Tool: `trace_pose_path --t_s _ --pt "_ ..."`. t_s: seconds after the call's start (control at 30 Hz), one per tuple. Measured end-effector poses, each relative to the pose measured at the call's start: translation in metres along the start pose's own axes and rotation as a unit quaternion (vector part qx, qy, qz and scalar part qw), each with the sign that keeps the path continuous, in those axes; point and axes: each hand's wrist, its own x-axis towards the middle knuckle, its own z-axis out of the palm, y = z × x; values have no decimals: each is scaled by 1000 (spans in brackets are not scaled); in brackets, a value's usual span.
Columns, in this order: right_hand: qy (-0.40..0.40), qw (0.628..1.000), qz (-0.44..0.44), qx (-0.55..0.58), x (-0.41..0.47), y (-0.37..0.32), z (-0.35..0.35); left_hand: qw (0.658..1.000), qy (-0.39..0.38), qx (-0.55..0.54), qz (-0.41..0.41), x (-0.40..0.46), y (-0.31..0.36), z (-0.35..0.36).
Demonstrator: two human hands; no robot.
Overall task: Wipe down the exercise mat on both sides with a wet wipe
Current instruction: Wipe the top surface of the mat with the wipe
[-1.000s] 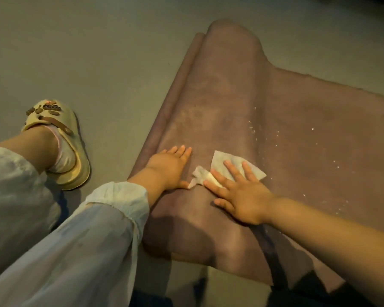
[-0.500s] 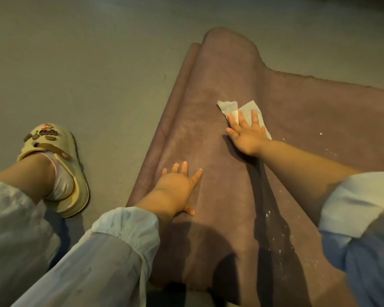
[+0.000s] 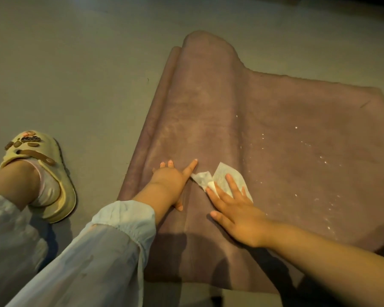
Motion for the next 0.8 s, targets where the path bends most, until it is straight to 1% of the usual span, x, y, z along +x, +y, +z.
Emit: trace_pose_path --t_s 0.1,0.23,0.37,0.43,0.57,0.63,0.7,0.77,0.8 --pt "1 1000 15 9 -3 -9 6 1000 -21 10 -7 2 10 -9" --pt "32 995 69 66 28 -1 -6 998 -52 13 -18 7 18 -13" --pt "80 982 114 129 71 24 -32 999 -42 33 5 10 14 -12" --pt "94 974 119 168 89 38 -46 999 -38 30 16 12 11 -10" --pt "112 972 111 173 113 56 -66 999 -33 8 21 15 8 -7" --pt "138 967 113 183 123 59 -74 999 -29 1 21 15 8 -6" --pt "169 953 128 217 131 58 -81 999 -25 -7 21 14 7 -6" --pt "182 939 147 250 134 55 -83 999 -26 -22 18 12 6 -7" --pt "180 939 152 252 133 53 -81 999 -27 -29 19 10 6 -6"
